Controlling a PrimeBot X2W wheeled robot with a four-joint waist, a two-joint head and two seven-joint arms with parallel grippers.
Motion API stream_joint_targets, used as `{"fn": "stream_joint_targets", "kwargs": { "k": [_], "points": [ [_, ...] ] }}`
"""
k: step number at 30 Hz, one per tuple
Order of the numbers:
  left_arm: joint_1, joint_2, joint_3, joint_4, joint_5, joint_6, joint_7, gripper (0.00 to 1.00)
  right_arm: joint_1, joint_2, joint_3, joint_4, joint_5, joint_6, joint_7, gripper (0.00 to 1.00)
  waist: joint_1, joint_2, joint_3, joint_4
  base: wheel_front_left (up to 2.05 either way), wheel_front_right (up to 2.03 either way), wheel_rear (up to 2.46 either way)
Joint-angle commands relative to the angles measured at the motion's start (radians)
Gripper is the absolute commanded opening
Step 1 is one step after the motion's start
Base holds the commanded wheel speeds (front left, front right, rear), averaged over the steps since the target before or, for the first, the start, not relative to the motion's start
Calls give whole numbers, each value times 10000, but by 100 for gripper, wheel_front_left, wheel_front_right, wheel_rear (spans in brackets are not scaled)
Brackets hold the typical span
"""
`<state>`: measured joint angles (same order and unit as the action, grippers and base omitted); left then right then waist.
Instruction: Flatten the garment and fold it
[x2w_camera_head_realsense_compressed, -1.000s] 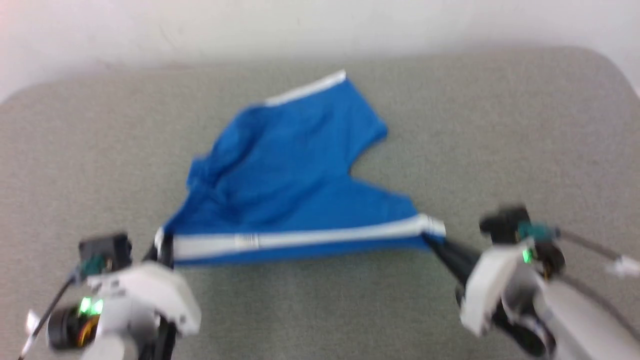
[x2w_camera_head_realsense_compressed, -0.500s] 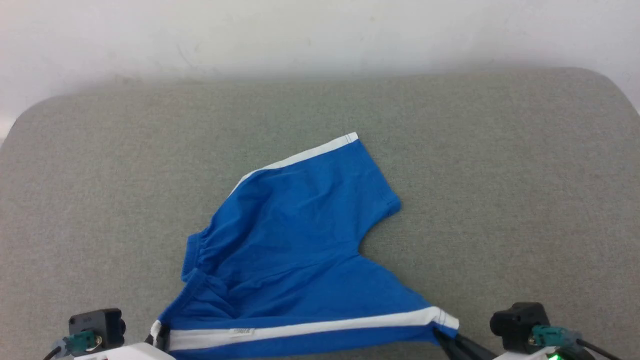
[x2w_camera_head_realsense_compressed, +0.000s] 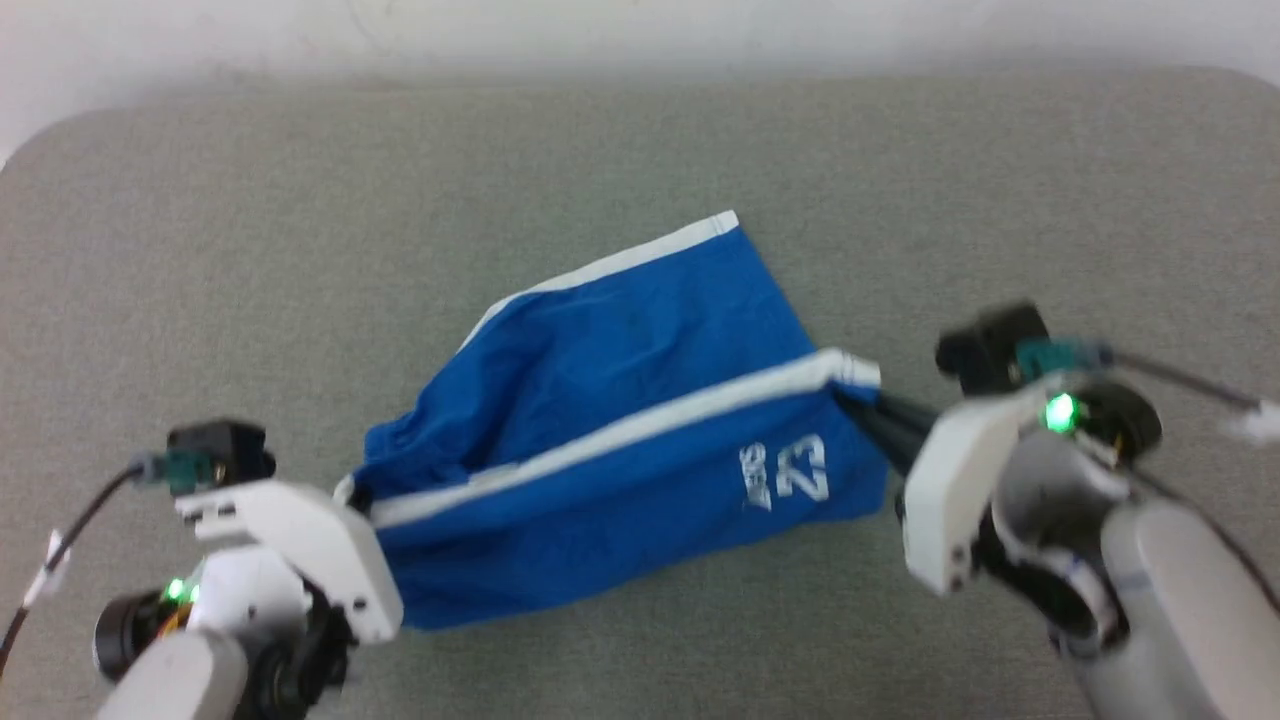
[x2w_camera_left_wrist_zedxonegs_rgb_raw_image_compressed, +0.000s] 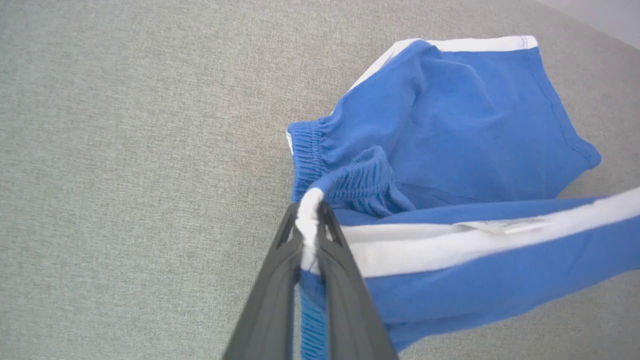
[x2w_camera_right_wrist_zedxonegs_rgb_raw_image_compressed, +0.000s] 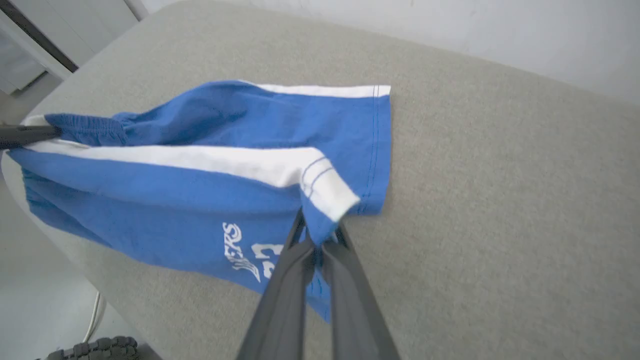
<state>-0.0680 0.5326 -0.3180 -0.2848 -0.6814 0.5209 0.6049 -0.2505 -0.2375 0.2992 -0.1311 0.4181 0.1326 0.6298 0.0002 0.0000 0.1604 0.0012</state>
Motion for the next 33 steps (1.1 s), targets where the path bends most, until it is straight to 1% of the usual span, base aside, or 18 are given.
{"fn": "stream_joint_targets", "kwargs": {
  "k": [1, 3, 8, 14, 20, 26, 27, 29, 30, 31, 32, 33],
  "points": [
    [-595, -156, -28, 343, -67, -164, 61, 0, -830, -86, 158, 617, 288, -19, -121, 0, -2, 0, 375, 208, 0, 0, 0],
    [-1267, -310, -106, 829, -142, -337, 186, 0, -1813, -141, 388, 1501, 647, -19, -187, 0, -2, 0, 605, 318, 0, 0, 0],
    [-2877, -696, -182, 1865, -92, -645, 95, 0, -3983, -297, 1021, 3598, 1280, -19, -417, 0, -2, 0, 1261, 546, 0, 0, 0],
    [-4389, -1128, -180, 2864, 47, -853, -286, 0, -6017, -480, 1639, 5480, 1720, -19, -965, 0, -2, 0, 2123, 818, 0, 0, 0],
    [-5132, -1448, -123, 3720, 41, -948, -628, 0, -7427, -535, 2481, 6833, 1982, -19, -1411, 0, -2, 0, 2875, 977, 0, 0, 0],
    [-5396, -1670, -269, 4304, -2, -1251, -891, 0, -8052, -504, 3407, 7924, 2198, -19, -1998, 0, -2, 0, 3113, 1029, 0, 0, 0],
    [-5401, -1694, -293, 4370, -19, -1311, -927, 0, -8080, -503, 3553, 8060, 2246, -19, -2122, 13, -2, 0, 3099, 1030, 0, 0, 0],
    [-5348, -1763, -315, 4452, -65, -1385, -1030, 0, -8084, -490, 3847, 8300, 2355, -19, -2366, 63, -2, 0, 3032, 1030, 0, 0, 0],
    [-5297, -1764, -351, 4467, -61, -1444, -1083, 22, -8064, -488, 4029, 8353, 2390, -19, -2524, 100, -2, 0, 2969, 1021, 0, 0, 0],
    [-5223, -1781, -357, 4471, -92, -1479, -1126, 42, -8025, -495, 4167, 8400, 2452, -19, -2709, 100, -2, 0, 2896, 1014, 0, 0, 0],
    [-5129, -1826, -315, 4450, -155, -1489, -1209, 83, -7973, -494, 4260, 8453, 2543, -19, -2930, 100, -2, 0, 2806, 1004, 0, 0, 0],
    [-4932, -1821, -321, 4382, -173, -1535, -1339, 100, -7833, -520, 4439, 8523, 2641, -19, -3410, 100, -2, 0, 2609, 976, 0, 0, 0]
  ]
}}
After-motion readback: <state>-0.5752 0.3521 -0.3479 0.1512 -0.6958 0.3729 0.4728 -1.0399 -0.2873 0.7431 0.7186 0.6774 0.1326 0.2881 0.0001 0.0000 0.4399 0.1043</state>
